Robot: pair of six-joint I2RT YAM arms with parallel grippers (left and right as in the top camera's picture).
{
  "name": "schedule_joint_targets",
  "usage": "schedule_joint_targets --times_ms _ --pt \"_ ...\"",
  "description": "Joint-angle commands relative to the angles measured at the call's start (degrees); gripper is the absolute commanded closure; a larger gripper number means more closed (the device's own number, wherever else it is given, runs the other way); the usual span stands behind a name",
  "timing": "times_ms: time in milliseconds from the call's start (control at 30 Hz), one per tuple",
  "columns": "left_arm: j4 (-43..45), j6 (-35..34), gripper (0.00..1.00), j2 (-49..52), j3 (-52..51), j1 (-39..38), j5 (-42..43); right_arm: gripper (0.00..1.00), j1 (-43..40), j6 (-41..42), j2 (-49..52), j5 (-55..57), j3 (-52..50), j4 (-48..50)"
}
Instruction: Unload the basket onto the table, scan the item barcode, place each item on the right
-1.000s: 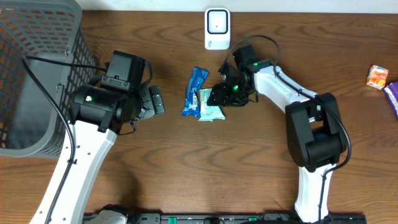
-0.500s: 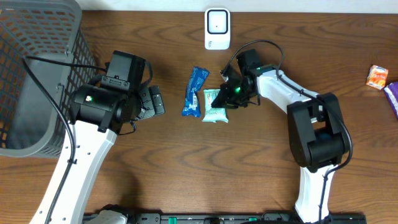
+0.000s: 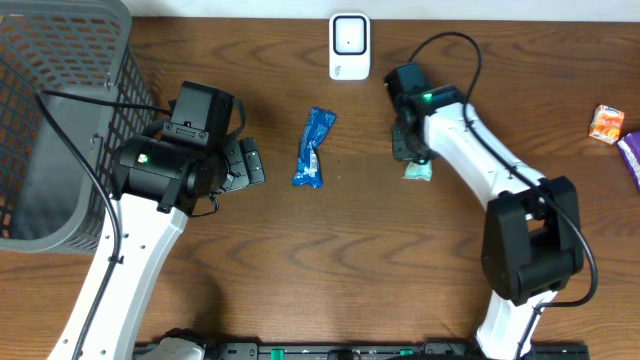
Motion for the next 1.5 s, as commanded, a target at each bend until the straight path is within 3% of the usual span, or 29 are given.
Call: schedule_joint_targets --times_ms 0,167,433,533,667,767,933,1133,1300,1367,1433,1467 --pt "-0.13 -0.52 0.02 0.33 -0.11 0.24 -0.72 0.99 2.69 4.24 0.94 20.76 0.79 0.68" --pt "-0.13 -0.52 0.02 0.31 -0.11 0.24 -0.72 0.99 4.92 4.22 4.00 27.93 0.79 3.37" --pt "-0.13 -0.52 0.02 0.31 -0.11 0.24 -0.72 0.87 8.48 4.24 8.76 23.12 0.79 4.24" --pt "-0.13 -0.52 0.02 0.31 -0.11 0.24 -0.72 0.71 10.69 4.26 9.11 18.71 0.79 5.11" --pt "-0.11 -0.52 0.02 0.31 -0.11 0.24 -0.72 0.23 13.84 4.24 9.01 11.34 1.20 6.97" --pt "-0.13 -0.52 0.02 0.31 -0.11 0.24 -0.72 0.10 15.43 4.24 9.01 6.21 3.28 6.10" --pt "-0.13 -0.52 0.02 0.33 -0.11 0.24 -0.72 0.01 15.50 4.26 8.98 1.36 11.45 -0.02" --pt "-0.13 -0.52 0.02 0.33 -0.11 0.24 -0.70 0.01 10.12 4.17 8.98 -0.44 23.28 -9.77" --pt "-0.13 -0.52 0.02 0.33 -0.11 0.24 -0.72 0.03 2.29 1.97 9.01 -10.16 24.59 -12.02" --pt "-0.13 -0.52 0.02 0.31 -0.11 0.24 -0.72 0.26 -0.70 1.27 9.01 -16.55 23.28 -12.26" --pt "-0.13 -0.52 0.02 0.33 -0.11 0.24 -0.72 0.65 -3.21 -0.09 9.01 -22.64 21.59 -12.46" --pt "-0.13 -0.52 0.02 0.31 -0.11 0.24 -0.72 0.92 -4.24 -0.85 9.01 -25.35 20.31 -12.22"
